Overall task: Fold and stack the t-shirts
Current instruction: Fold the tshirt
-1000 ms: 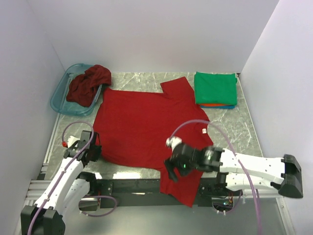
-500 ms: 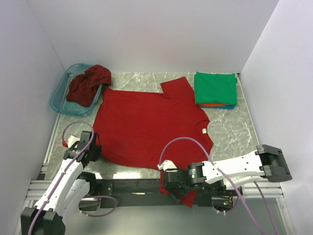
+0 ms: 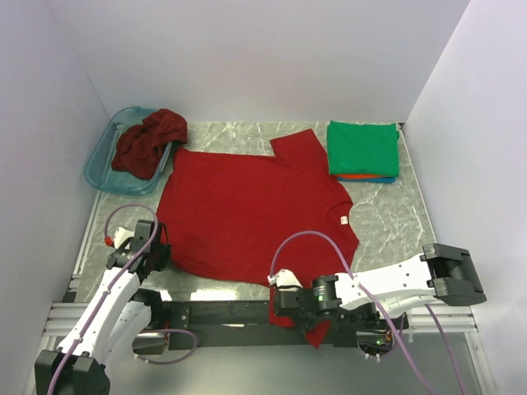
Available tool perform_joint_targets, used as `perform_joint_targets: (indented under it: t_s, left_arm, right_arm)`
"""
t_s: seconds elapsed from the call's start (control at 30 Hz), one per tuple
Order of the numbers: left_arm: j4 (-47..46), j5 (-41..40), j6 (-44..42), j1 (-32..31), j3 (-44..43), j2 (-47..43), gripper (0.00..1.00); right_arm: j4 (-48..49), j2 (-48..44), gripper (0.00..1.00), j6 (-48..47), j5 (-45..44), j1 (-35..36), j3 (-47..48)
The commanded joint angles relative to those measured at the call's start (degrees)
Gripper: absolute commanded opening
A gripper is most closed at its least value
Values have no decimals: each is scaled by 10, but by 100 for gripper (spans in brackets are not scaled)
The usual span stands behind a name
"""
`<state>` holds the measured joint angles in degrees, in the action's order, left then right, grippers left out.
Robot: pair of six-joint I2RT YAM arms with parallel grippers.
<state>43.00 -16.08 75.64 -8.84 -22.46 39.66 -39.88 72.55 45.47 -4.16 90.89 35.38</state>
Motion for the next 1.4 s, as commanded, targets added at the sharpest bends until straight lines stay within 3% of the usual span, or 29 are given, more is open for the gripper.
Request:
perform_joint_targets:
  t_s: [0.0, 0.03, 0.07, 0.3, 0.33, 0.47, 0.77, 0.93, 1.37]
  left_arm:
    - [-15, 5, -18, -2, -14, 8, 0]
    - [-16, 4, -21, -2, -17, 12, 0]
    - [-16, 4, -24, -2, -19, 15, 0]
    - [-10, 1, -32, -2, -41, 34, 0]
    - [-14, 2, -33, -2, -43, 35, 0]
    - [-34, 8, -37, -2, -50, 45, 0]
    - [-75, -3, -53, -2, -109, 143, 0]
    - [-103, -4, -63, -2, -131, 191, 0]
    - [-129, -18, -86, 0, -195, 277, 0]
  right_arm:
    - [-28, 11, 34, 26, -51, -3, -7]
    - [-35, 9, 24, 29, -67, -6, -1]
    - [-42, 7, 19, 30, -77, -12, 4]
    - [-107, -80, 6, -15, -116, -111, 42]
    - [-109, -90, 0, -23, -117, -144, 49]
    - [-113, -115, 0, -79, -113, -224, 83]
    - [-108, -61, 0, -165, -115, -359, 179]
    - [-127, -20, 0, -185, -161, -403, 244]
    - [-136, 67, 0, -254, -177, -506, 349]
